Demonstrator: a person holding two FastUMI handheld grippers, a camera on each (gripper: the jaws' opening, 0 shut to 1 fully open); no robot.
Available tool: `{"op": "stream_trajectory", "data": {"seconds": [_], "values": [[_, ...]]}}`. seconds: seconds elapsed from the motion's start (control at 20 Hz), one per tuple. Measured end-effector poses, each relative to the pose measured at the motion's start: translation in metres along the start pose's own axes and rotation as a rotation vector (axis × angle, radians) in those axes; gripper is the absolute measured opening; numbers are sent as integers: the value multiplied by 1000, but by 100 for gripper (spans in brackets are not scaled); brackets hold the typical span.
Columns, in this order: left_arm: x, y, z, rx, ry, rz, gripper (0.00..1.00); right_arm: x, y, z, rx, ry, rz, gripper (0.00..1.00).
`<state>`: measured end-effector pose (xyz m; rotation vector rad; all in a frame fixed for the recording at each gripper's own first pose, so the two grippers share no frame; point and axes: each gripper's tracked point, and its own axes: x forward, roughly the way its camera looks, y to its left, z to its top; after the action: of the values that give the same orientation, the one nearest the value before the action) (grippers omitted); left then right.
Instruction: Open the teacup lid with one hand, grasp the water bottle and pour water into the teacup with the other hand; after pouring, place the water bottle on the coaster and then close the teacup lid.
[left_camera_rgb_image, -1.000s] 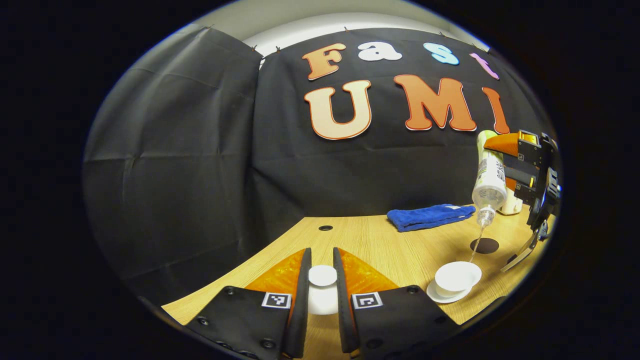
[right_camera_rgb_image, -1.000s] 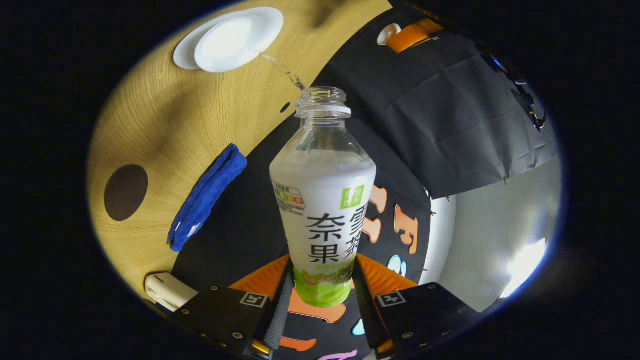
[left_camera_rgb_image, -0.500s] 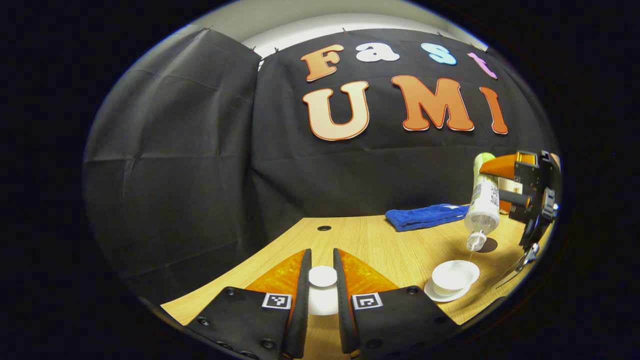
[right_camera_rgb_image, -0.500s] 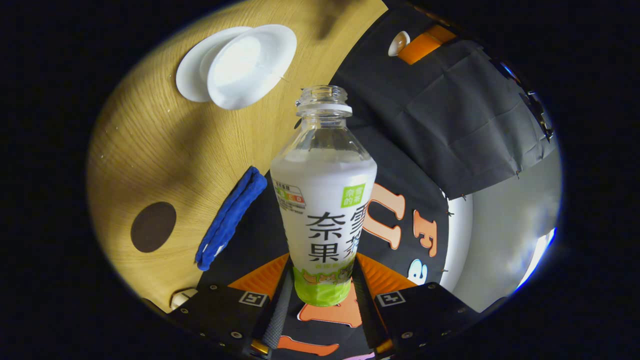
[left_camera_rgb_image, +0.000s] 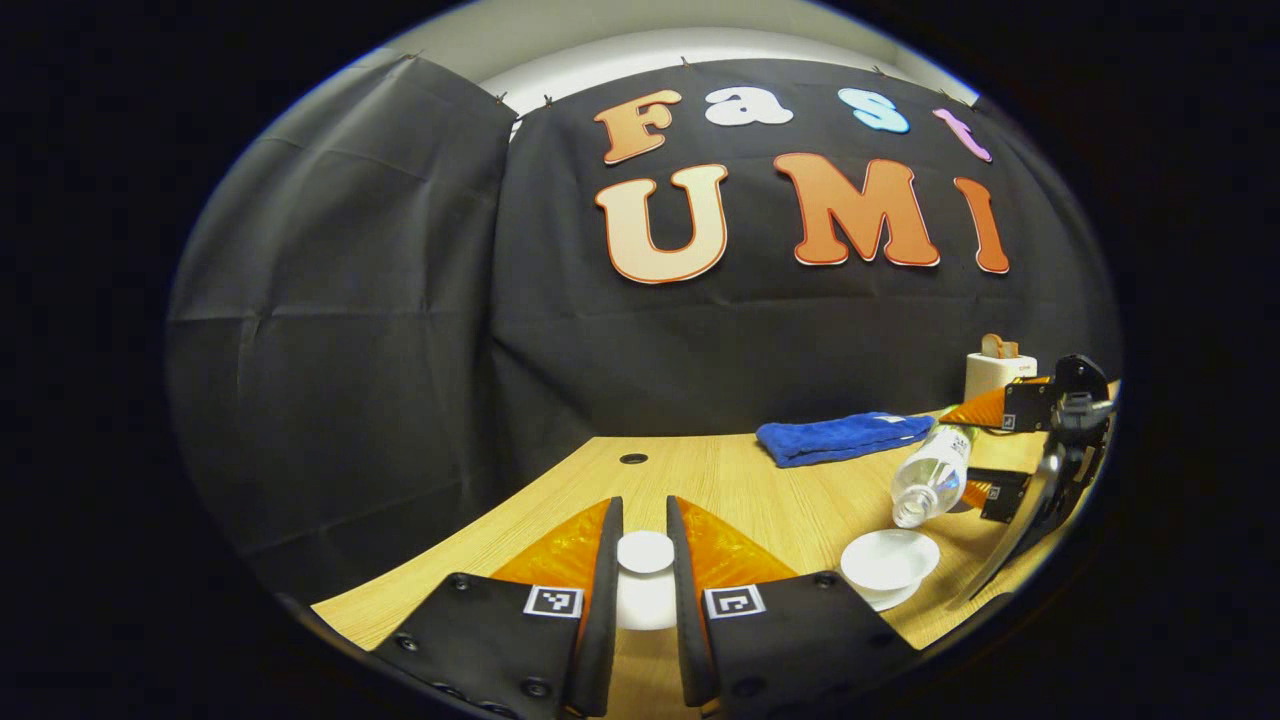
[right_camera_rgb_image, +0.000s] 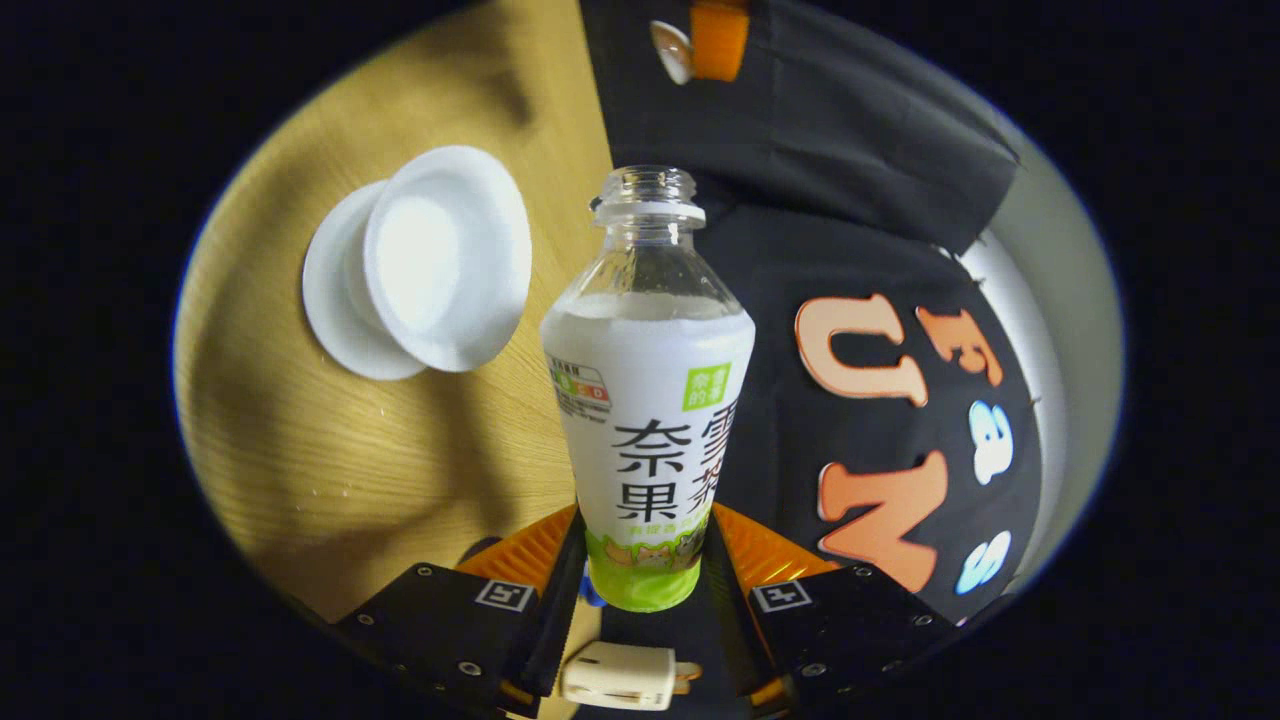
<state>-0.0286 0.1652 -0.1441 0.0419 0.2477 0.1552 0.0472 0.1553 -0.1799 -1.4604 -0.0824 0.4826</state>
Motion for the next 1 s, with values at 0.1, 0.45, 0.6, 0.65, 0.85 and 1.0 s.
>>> {"op": "stream_trajectory", "data": {"seconds": [0.1,0.45,0.6,0.65,0.85,1.0], "values": [[0,-7,0,3,0,-13,30,2,2,-2,120,12,1,65],[2,-32,3,18,1,-54,30,5,16,-6,411,60,24,65],[2,-45,9,26,-6,-70,30,8,20,-7,527,91,-6,65],[1,-48,9,28,-8,-73,30,9,22,-8,583,98,-11,65],[2,-58,12,23,-12,-89,30,5,31,-7,754,144,-47,65],[-2,-62,19,23,-30,-93,28,5,40,2,896,149,-45,65]]}}
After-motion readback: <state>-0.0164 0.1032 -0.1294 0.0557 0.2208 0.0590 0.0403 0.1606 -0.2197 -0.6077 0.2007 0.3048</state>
